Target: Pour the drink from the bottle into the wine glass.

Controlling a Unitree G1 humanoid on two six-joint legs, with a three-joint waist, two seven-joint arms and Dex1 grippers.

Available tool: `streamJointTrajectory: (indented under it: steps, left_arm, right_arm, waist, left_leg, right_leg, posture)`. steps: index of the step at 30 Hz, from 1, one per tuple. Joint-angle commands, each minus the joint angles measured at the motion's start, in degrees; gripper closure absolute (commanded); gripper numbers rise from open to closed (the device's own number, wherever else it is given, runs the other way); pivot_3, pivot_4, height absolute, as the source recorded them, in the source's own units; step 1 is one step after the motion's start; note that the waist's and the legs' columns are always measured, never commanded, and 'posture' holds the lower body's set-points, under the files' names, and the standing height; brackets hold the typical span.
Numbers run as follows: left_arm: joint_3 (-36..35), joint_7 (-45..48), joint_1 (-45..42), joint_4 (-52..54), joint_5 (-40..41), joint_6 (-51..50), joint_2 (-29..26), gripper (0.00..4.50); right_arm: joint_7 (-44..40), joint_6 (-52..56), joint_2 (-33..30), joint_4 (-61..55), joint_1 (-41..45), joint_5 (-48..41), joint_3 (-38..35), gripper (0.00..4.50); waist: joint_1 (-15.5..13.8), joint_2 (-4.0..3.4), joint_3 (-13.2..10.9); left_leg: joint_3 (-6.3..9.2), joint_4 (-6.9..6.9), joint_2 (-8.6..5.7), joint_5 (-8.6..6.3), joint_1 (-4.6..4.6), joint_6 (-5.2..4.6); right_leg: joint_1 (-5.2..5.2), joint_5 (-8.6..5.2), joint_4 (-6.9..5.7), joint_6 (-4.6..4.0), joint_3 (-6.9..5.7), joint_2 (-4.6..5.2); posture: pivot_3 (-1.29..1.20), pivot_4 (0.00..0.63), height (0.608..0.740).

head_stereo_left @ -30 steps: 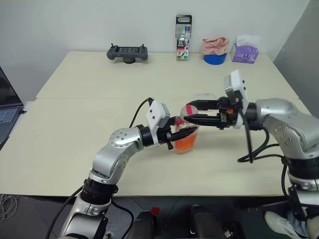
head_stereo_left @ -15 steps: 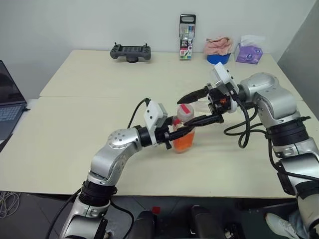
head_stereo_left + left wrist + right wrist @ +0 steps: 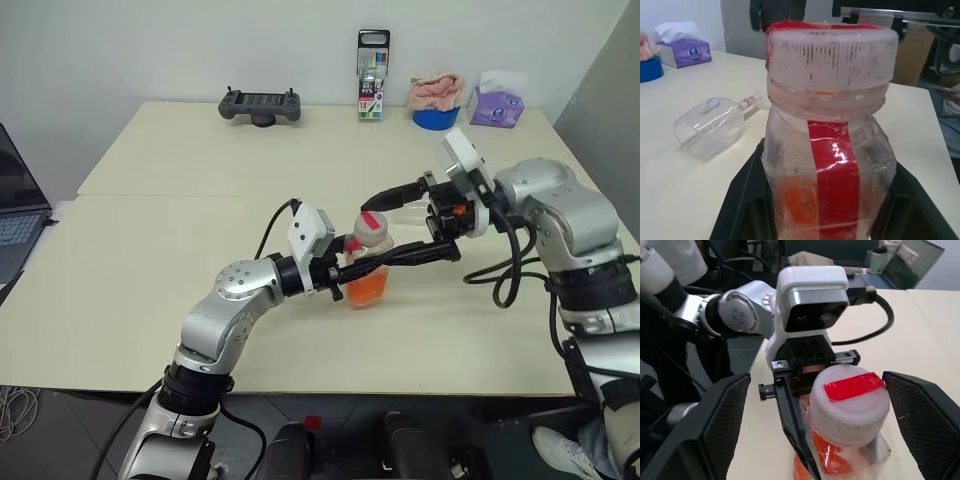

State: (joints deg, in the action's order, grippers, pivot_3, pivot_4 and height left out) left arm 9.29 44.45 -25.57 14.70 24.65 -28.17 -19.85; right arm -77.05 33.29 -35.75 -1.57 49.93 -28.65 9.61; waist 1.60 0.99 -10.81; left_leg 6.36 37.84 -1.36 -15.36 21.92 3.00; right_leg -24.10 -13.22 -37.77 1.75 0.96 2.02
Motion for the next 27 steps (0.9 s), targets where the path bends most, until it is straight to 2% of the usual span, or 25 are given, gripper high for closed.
streamJointTrajectory:
  steps: [1,5,10,16,27]
  left_arm:
    - [-1.16,-0.14,-1.29,1.64,0.61,1.62,0.50,2.80]
    - [-0.92,-0.49,-0.83,2.28,0.60,1.44,0.70,2.80]
    - [-0.75,-0.39,-0.76,2.41,0.64,1.33,0.74,2.80]
    - [-0.73,-0.23,-1.11,1.99,0.47,1.53,0.79,2.80]
    - [-0.98,-0.46,-1.04,1.92,0.49,1.40,0.67,2.80]
  right_arm:
    - [13.88,2.64,2.99,-9.38,-4.11,2.48,-2.46,0.00]
    - [21.71,7.30,6.35,-15.40,-7.21,-0.15,-4.84,0.00]
    - [27.52,10.78,9.51,-18.03,-7.06,-3.36,-6.86,0.00]
    - [31.61,11.86,10.25,-17.74,-5.84,-2.62,-6.43,0.00]
    - [33.06,10.78,8.65,-13.83,-6.29,-0.33,-5.96,0.00]
  waist:
    - [0.00,0.00,0.00]
    - [0.03,0.00,0.00]
    - [0.01,0.00,0.00]
    - [0.05,0.00,0.00]
    - [0.07,0.00,0.00]
  left_leg:
    - [0.01,0.00,0.01,0.00,0.00,0.00]
    - [-0.01,-0.01,0.02,0.00,0.00,0.01]
    - [0.00,0.00,0.00,0.00,0.00,0.01]
    - [-0.02,0.00,0.00,0.00,0.00,0.00]
    - [-0.02,-0.01,0.01,0.00,0.00,-0.01]
  right_leg:
    - [0.00,0.00,0.00,0.00,-0.01,0.00]
    - [-0.04,0.00,-0.05,0.00,0.03,0.00]
    - [-0.01,0.00,-0.03,0.00,0.00,-0.01]
    - [-0.01,0.00,-0.03,0.00,0.01,-0.02]
    - [-0.02,0.00,-0.03,0.00,0.01,-0.06]
  posture:
    - [0.00,0.150,0.740]
    - [0.00,0.150,0.740]
    - [0.00,0.150,0.740]
    - [0.00,0.150,0.740]
    - [0.00,0.150,0.740]
